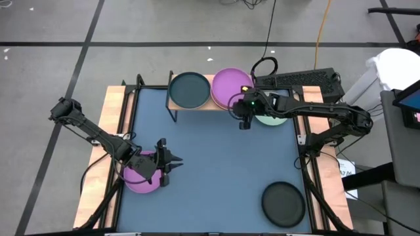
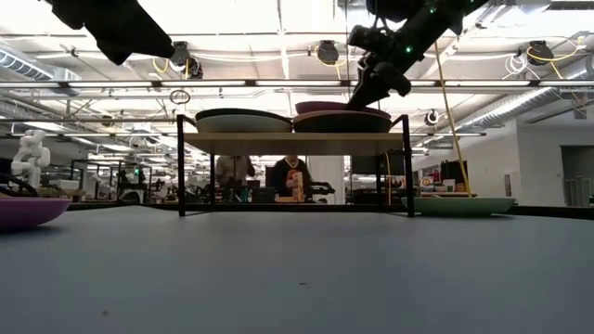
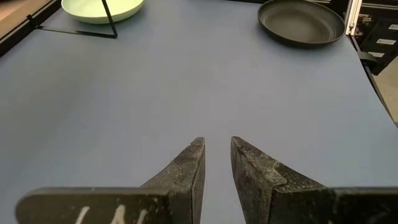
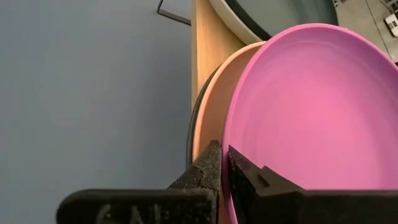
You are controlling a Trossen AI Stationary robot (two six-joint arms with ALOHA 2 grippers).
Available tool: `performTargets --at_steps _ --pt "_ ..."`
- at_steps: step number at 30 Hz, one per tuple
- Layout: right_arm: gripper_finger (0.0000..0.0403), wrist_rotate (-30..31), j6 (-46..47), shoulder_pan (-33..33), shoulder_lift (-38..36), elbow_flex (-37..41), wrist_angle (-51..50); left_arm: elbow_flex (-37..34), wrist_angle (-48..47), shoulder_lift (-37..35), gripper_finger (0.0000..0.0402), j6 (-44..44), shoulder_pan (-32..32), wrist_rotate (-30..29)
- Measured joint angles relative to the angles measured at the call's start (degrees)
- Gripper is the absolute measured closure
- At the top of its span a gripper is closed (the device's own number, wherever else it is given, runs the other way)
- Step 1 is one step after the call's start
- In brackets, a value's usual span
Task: Place and stack plates onto a shelf
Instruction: Stack the right purple plate on top of the orange plate on the shelf
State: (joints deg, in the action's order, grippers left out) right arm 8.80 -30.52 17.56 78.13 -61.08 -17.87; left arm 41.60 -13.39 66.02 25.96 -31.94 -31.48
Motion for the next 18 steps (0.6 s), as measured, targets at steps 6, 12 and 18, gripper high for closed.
performTargets --at_steps 6,12,18 --pt "0.0386 0.0 -0.9 0.0 0.0 0.0 0.0 0.0 0.0 0.0 0.0320 0.0 0.0 0.0" --pt "0.0347 0.2 -0.9 0.0 -0.1 0.0 0.0 0.0 0.0 0.0 0.0320 0.0 0.0 0.0" --pt "0.0315 0.1 -0.7 0.0 -2.8 0.0 -0.9 0.0 0.0 0.0 0.0320 0.0 0.0 0.0"
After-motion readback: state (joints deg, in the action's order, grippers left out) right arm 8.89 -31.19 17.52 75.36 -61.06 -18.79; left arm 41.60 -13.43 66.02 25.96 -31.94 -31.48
